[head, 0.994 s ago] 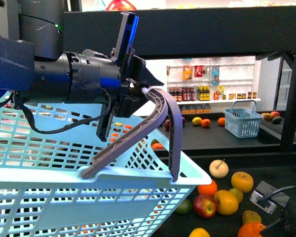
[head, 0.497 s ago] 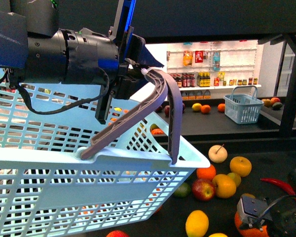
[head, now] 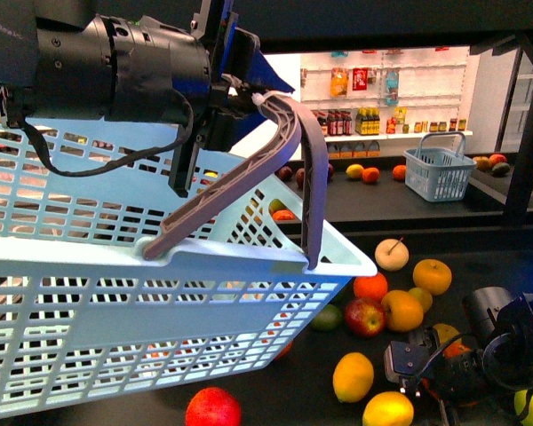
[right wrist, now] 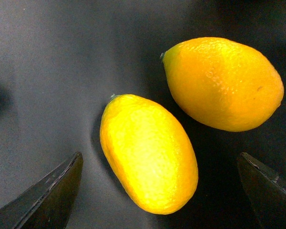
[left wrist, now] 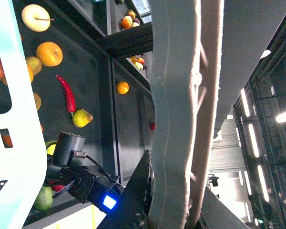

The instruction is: Pick lemon from shelf

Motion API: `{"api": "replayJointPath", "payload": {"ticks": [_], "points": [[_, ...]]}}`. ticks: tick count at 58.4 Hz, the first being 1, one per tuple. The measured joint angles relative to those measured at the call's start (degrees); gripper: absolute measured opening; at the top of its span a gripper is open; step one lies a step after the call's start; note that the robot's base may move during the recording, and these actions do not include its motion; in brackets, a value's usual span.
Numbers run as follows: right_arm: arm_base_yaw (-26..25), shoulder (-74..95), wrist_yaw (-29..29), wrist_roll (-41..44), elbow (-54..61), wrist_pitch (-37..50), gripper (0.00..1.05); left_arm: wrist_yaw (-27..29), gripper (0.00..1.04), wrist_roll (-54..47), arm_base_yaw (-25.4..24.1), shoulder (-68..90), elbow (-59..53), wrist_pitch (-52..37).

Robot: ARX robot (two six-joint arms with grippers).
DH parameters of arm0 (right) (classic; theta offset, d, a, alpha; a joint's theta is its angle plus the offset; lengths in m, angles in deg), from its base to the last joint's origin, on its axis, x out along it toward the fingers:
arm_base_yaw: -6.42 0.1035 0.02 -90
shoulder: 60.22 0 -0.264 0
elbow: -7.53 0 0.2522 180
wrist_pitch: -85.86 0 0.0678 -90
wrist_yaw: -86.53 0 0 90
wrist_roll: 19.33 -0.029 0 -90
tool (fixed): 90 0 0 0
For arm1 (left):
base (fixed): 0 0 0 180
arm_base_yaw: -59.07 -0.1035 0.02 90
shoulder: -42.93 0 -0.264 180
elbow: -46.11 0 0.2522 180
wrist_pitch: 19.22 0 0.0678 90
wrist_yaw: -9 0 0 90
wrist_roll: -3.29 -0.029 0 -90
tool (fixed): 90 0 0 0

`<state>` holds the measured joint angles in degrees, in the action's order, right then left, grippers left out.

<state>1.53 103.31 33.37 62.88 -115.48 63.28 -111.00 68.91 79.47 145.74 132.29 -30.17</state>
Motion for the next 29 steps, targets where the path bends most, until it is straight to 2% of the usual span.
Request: {"api": "replayJointPath", "payload": {"ticks": [29], "points": [[0.46, 4.68, -1.53, -2.1, -4.33, -1.44, 0.97, -0.02, 0.1, 0.0, 0.0, 0.0, 0.0, 0.0]]}}
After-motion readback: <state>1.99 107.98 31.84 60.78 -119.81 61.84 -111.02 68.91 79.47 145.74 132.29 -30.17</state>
